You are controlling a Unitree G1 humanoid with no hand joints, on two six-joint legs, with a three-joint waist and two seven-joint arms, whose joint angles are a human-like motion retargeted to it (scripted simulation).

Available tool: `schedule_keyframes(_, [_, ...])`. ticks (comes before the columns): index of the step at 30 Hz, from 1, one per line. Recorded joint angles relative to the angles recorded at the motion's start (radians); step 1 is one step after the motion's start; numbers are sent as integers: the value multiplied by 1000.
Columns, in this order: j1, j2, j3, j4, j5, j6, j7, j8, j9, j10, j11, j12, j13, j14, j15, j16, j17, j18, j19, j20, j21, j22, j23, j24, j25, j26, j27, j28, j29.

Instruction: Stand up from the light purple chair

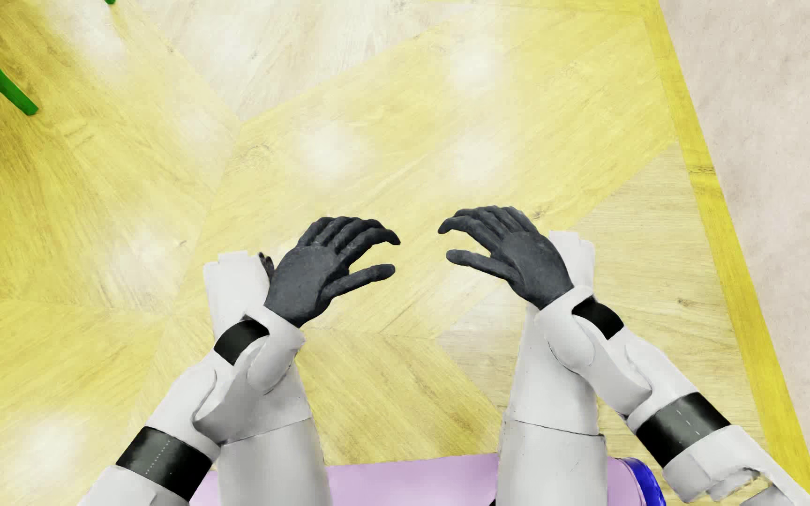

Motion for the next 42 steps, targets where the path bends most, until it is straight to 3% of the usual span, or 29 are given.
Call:
schedule_keyframes(4, [-84, -66, 0, 8, -1, 0, -31, -4, 54, 55, 3, 24, 25, -27, 9, 57, -47, 9, 22, 44, -53, -212, -184, -28, -10, -10, -15, -47, 32])
schedule_keyframes(7, [-67, -98, -7, 13, 4, -25, -14, 7, 152, 48, 1, 41, 63, -55, 17, 125, -84, 18, 31, 19, -50, -366, -357, -50, -14, 27, 50, 5, -71])
schedule_keyframes(9, [-117, -127, -10, 14, 14, -29, -48, 3, 233, 62, 6, 75, 89, -54, 1, 186, -135, -10, 36, 2, -39, -525, -501, -85, -2, 35, 88, 58, -194])
schedule_keyframes(10, [-161, -174, -15, 16, 14, -34, -59, 9, 257, 69, 13, 94, 90, -57, -4, 209, -170, -9, 41, -5, -37, -596, -578, -100, 24, 47, 61, 122, -193])
schedule_keyframes(11, [-216, -226, -14, 5, 11, -32, -74, 17, 275, 73, 12, 126, 111, -59, -10, 207, -185, -3, 39, -12, -64, -655, -620, -83, 20, 60, 99, 106, -288])
schedule_keyframes(12, [-272, -248, 3, -22, -3, 6, -97, 34, 287, 66, 3, 190, 142, -39, -20, 195, -216, 9, 49, -31, -93, -714, -635, -38, 2, 54, 119, 77, -333])
schedule_keyframes(13, [-318, -278, 8, -44, -14, 35, -88, 25, 287, 50, -19, 222, 134, -38, -21, 180, -281, 32, 36, -35, -96, -696, -663, -19, -20, 59, 81, 131, -276])
schedule_keyframes(15, [-292, -265, 14, -64, -1, 43, -31, -22, 276, -19, -89, 174, 91, -48, -31, 163, -335, 109, 6, -4, -68, -643, -653, -30, 15, 25, 45, 108, -265])
schedule_keyframes(17, [-216, -199, 18, -63, 18, 45, 6, -44, 238, -102, -176, 139, 55, -72, -44, 127, -299, 151, -3, -9, -8, -548, -543, -15, 20, 48, 66, 146, -270])
schedule_keyframes(18, [-183, -166, 12, -74, 26, 44, 13, -49, 203, -155, -235, 120, 33, -72, -54, 95, -272, 169, -4, -22, 37, -459, -472, -24, 15, 46, 44, 122, -225])
schedule_keyframes(20, [-82, -65, 9, -81, 33, 51, 42, -69, 144, -290, -372, 62, -10, -71, -64, 56, -194, 208, -1, -98, 103, -256, -287, -10, 1, 82, 88, 131, -196])
schedule_keyframes(21, [-25, -11, 2, -88, 33, 47, 61, -68, 103, -367, -448, 51, -23, -50, -66, 31, -148, 213, 0, -126, 128, -122, -182, -8, 5, 66, 35, 143, -127])
schedule_keyframes(22, [44, 48, 3, -84, 34, 47, 86, -94, 70, -447, -522, 28, -38, -57, -59, 8, -121, 225, -11, -137, 147, -8, -83, -23, 19, 78, 55, 160, -89])
schedule_keyframes(23, [115, 111, 9, -93, 21, 41, 109, -98, 31, -539, -603, 2, -44, -39, -58, -12, -93, 235, -6, -173, 171, 117, 37, -55, 29, 60, 23, 140, -26])
schedule_keyframes(25, [299, 271, 23, -81, 21, 27, 183, -165, -46, -725, -774, -16, -49, -27, -30, -64, -30, 249, -35, -218, 226, 341, 280, -51, 88, 119, 11, 157, 78])
schedule_keyframes(26, [397, 368, 36, -111, 16, 30, 205, -177, -84, -826, -867, -17, -29, -11, -25, -91, -19, 272, -50, -238, 235, 385, 386, -53, 117, 96, 15, 164, 90])
schedule_keyframes(27, [513, 482, 28, -135, 19, 9, 235, -195, -118, -937, -959, -3, 1, 1, -25, -86, 10, 273, -89, -230, 243, 388, 439, -63, 115, 44, 36, 129, 56])
schedule_keyframes(28, [579, 563, 47, -162, 29, 34, 244, -217, -171, -1027, -1034, -1, 48, 18, -3, -104, 0, 279, -98, -233, 195, 329, 456, -45, 116, 0, 15, 67, 32])
schedule_keyframes(29, [658, 632, 32, -213, 11, 21, 227, -193, -221, -1139, -1081, 9, 99, 41, 19, -94, 11, 323, -107, -233, 156, 277, 434, -40, 137, -10, 30, 33, 5])
schedule_keyframes(30, [762, 706, 27, -246, 12, 29, 230, -196, -259, -1252, -1101, 12, 142, 63, 77, -104, 9, 308, -94, -240, 92, 227, 403, -58, 170, -35, 9, -3, 38])
schedule_keyframes(31, [888, 765, -14, -254, 39, 18, 232, -155, -292, -1380, -1100, 19, 173, 84, 208, -81, 44, 304, -116, -232, 77, 195, 390, -88, 187, -43, 42, -15, -46])
schedule_keyframes(32, [1013, 764, -31, -259, 60, 51, 226, -120, -319, -1533, -1047, 12, 193, 124, 259, -99, 42, 321, -105, -230, 41, 159, 385, -66, 177, -32, 50, -4, -91])
schedule_keyframes(34, [1218, 666, -86, -209, 96, 77, 321, -138, -425, -1814, -1001, 53, 230, 179, 217, -96, 76, 253, -7, -142, -38, 108, 357, -74, 140, -20, 66, -51, -113])
schedule_keyframes(36, [1371, 580, -119, -168, 129, 74, 383, -208, -502, -2022, -1159, 75, 244, 213, 189, -62, 132, 208, 4, -119, -105, 102, 362, -114, 161, -4, 84, -4, -144])
schedule_keyframes(37, [1443, 558, -112, -172, 140, 71, 402, -240, -505, -2106, -1307, 56, 236, 216, 197, -44, 137, 205, -14, -129, -149, 93, 347, -104, 183, 12, 59, 26, -128])
schedule_keyframes(38, [1548, 577, -114, -164, 159, 59, 405, -227, -507, -2180, -1490, 68, 256, 211, 340, -19, 167, 204, 38, -136, -174, 103, 350, -141, 280, 5, 71, 41, -87])
schedule_keyframes(39, [1597, 581, -97, -179, 194, 30, 438, -250, -513, -2180, -1668, 69, 277, 176, 465, 26, 197, 192, 14, -132, -189, 87, 355, -146, 330, 23, 87, 14, -87])
schedule_keyframes(40, [1676, 634, -101, -162, 204, 41, 454, -214, -516, -2194, -1839, 90, 315, 152, 529, 52, 208, 164, -7, -134, -194, 81, 371, -154, 341, 15, 90, 2, -126])
schedule_keyframes(42, [1719, 583, -128, -157, 178, 46, 447, -169, -525, -2142, -1743, 103, 349, 131, 504, 96, 196, 146, -39, -114, -205, 65, 415, -145, 386, -6, 127, -60, -176])
